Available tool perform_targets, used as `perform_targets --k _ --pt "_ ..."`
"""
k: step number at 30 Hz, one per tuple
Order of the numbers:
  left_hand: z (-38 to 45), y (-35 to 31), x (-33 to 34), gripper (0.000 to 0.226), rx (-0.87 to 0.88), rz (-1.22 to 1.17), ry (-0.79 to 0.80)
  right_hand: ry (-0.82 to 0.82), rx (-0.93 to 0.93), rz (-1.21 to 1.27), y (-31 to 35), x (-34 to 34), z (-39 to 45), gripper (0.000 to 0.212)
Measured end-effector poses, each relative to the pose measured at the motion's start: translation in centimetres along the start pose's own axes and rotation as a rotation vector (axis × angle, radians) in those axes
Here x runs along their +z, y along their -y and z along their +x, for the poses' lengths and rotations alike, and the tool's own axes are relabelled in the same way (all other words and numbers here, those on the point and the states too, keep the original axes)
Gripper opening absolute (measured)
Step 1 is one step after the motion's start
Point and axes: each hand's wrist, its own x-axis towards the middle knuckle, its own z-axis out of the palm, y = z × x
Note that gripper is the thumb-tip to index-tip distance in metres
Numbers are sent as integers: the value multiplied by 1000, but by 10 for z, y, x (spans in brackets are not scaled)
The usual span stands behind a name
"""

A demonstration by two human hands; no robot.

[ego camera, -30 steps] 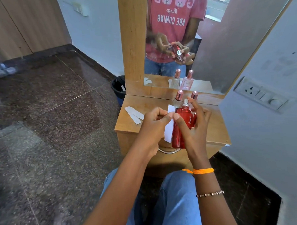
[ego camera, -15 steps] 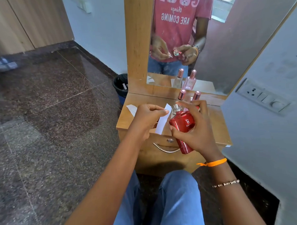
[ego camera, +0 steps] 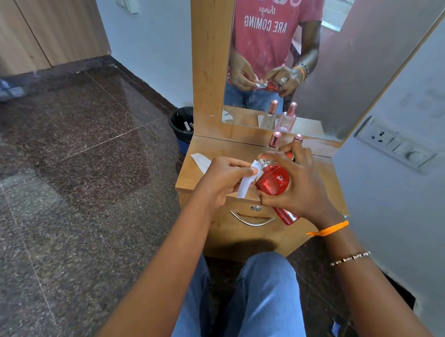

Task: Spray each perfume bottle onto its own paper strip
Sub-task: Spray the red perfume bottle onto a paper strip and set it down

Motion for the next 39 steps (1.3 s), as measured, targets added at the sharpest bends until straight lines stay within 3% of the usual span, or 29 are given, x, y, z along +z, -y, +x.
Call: perform_targets --k 7,17,25,30,39 --pt "0 4 0 8 -9 -21 19 13 -7 -10 1 -2 2 70" --pt "3 9 -2 13 34 -28 -47 -119 292 312 -7 6 -18 74" --pt "15 26 18 23 119 65 -185 -252 438 524 -21 17 -47 59" --pt "18 35 41 9 94 86 -126 -364 526 530 -32 14 -57 60" --pt "27 41 80 16 94 196 -63 -472 525 527 -49 -2 -68 55"
